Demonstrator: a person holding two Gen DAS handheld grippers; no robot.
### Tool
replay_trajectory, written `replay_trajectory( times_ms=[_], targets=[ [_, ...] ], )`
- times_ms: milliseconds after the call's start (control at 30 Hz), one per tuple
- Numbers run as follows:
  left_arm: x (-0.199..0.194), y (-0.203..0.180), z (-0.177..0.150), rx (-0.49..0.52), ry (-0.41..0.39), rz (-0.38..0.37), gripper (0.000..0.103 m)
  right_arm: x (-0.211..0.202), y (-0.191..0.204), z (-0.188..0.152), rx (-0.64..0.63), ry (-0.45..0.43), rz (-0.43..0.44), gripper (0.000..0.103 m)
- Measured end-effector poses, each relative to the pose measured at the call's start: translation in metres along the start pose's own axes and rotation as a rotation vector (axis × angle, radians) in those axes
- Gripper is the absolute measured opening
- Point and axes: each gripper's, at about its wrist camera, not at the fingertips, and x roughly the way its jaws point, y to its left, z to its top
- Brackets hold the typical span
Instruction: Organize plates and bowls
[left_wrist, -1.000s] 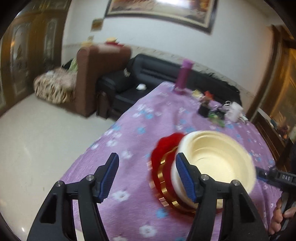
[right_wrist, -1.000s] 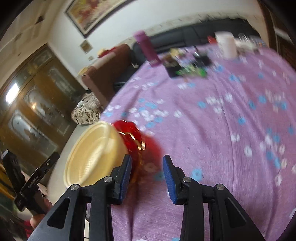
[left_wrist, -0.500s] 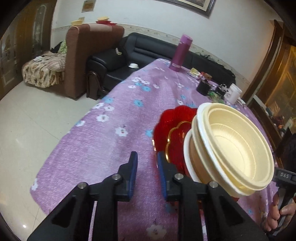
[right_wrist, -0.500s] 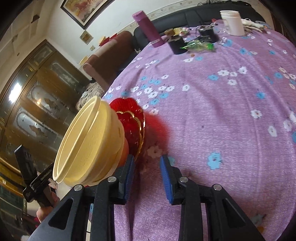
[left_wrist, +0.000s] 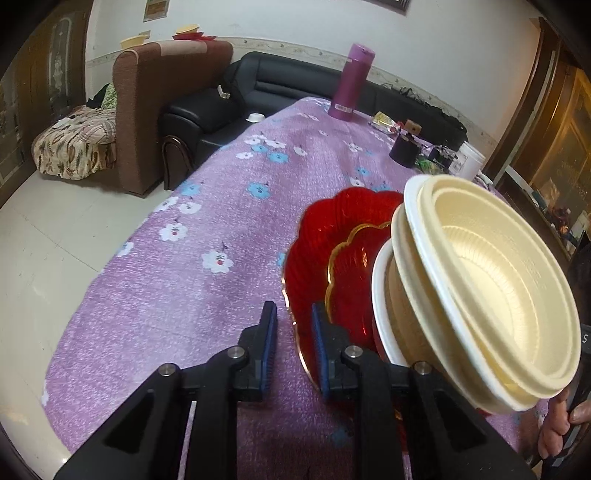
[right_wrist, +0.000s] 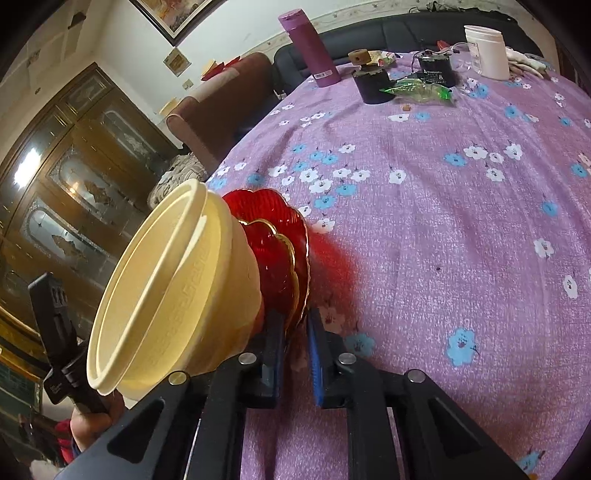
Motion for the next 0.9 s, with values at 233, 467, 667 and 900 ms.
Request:
replay_trajectory(
  times_ms=[233, 467, 667, 900],
  targets=[
    [0.001, -0.010, -0.002, 0.021, -0.004, 0.029, 0.009, 0.001, 0.001, -0.003, -0.011, -0.014, -0.005, 0.014],
    [-0.002, -0.023, 0.001, 0.041, -0.011, 0.049, 0.009, -0.006, -0.003, -0.006, 0.001, -0.016, 0.002, 0.014],
    [0.002, -0.047, 0.004, 0.074, -0.006, 0.041, 0.009, -0.023, -0.014, -0.007, 0.019, -0.038, -0.008, 0.014],
    [0.011, -0.092, 0.008, 0.127, 0.001, 0.012, 0.009, -0.058, -0.044, -0.010, 0.065, -0.097, -0.030, 0.014]
  ],
)
